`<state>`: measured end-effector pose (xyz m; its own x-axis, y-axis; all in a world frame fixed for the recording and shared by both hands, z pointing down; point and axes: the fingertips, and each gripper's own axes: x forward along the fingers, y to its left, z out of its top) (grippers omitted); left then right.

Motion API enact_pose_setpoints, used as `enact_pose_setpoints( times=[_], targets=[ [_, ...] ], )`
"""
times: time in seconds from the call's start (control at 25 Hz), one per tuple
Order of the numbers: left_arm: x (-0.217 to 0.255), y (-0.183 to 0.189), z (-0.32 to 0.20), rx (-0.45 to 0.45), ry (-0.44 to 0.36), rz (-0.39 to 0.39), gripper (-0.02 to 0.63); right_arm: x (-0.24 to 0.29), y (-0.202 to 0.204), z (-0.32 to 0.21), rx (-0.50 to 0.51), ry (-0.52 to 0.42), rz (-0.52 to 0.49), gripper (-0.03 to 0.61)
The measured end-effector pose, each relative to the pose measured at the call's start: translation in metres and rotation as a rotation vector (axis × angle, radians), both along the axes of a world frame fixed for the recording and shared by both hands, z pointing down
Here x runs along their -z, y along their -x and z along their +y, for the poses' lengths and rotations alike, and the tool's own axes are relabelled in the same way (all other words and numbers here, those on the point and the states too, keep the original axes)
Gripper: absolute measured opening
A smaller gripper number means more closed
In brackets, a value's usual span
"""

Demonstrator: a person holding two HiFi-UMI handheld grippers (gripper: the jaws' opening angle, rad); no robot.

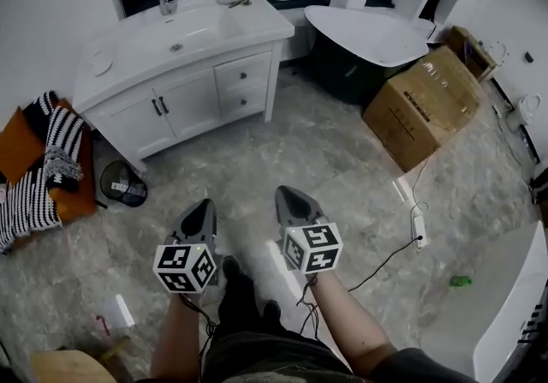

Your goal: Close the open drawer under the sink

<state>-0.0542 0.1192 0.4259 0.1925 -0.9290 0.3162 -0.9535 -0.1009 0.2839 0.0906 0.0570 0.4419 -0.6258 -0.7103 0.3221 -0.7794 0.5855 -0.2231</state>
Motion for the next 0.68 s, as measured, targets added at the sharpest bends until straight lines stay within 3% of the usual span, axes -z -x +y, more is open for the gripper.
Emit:
enact_pose_setpoints(
  times=[0.36,0.68],
  targets=[
    [0.025,-0.043,0.023,-0.055,-0.049,-0.031,0.015,0.021,-0.004,0.042,0.092,-0.070,0.067,0.026],
    [0.031,-0.062,0.044,-0.064,-0.056,-0.025,0.015,0.029,-0.013,0.061,0.121,-0.058,0.051,0.025]
  ],
)
